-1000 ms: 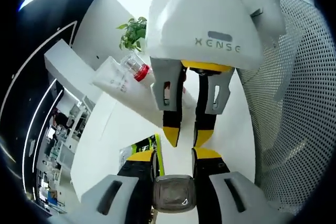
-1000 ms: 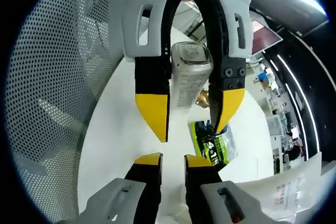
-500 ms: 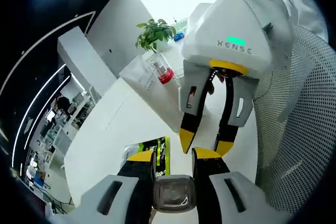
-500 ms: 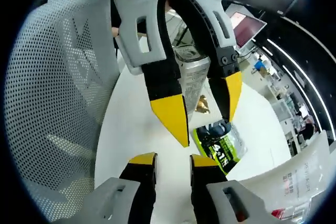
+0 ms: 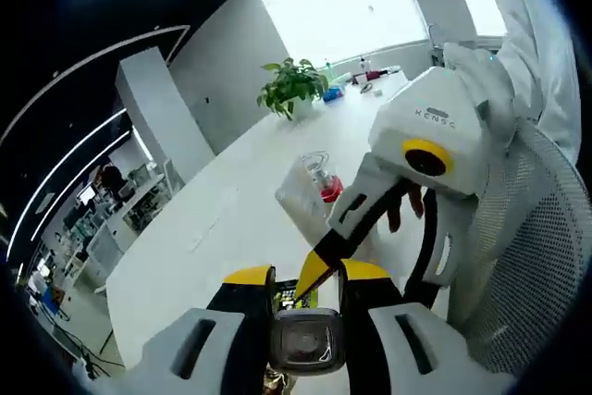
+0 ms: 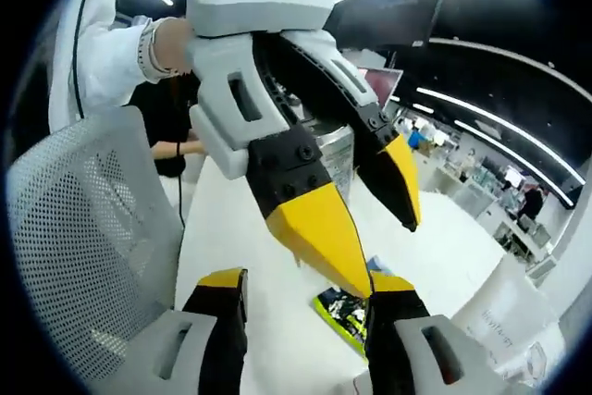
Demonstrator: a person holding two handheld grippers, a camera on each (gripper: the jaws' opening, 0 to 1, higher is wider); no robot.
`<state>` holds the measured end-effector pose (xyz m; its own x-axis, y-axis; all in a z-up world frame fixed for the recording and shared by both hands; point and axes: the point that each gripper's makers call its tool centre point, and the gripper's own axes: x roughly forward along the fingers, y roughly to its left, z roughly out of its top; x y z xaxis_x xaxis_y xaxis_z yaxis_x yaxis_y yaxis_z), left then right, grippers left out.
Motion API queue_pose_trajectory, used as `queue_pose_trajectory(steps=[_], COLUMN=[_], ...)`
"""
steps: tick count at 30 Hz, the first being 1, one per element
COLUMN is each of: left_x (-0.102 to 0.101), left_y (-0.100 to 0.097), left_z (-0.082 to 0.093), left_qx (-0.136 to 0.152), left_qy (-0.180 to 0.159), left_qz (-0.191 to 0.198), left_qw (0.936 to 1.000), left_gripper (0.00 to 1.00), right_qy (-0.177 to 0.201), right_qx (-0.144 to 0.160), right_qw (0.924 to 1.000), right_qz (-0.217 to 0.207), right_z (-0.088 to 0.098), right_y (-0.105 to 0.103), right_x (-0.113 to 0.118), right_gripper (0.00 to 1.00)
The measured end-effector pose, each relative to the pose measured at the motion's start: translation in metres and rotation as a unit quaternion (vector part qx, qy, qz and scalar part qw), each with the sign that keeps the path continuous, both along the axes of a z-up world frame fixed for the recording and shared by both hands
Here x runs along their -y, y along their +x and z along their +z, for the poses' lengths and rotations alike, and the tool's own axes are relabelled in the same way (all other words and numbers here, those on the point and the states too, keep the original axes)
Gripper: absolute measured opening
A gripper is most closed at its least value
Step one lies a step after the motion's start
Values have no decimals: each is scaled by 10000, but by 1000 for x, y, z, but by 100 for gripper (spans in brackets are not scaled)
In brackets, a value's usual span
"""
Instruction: Arrange the skincare products in the storage area until every visible bottle or jar stands upright without overlapping.
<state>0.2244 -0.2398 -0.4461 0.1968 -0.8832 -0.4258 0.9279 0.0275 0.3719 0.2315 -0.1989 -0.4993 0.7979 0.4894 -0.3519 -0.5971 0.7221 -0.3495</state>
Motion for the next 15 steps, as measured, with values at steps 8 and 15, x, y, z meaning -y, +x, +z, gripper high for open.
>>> queue_pose_trajectory(steps=[8, 15], left_x=[4, 4], left_y=[-17, -27], left_z=[34, 50], left_qx=[-305, -536], left_qy=[-529, -849], left_qz=[-193, -335], left_qw=[9979, 9944], left_gripper=[27, 27], right_qy=[145, 139], right_qx=[244, 325], right_qw=[9996, 9993], right_qz=[43, 120], right_z=[15, 17], right_y=[-1, -1], right_x=[-4, -6], right_gripper=[39, 33])
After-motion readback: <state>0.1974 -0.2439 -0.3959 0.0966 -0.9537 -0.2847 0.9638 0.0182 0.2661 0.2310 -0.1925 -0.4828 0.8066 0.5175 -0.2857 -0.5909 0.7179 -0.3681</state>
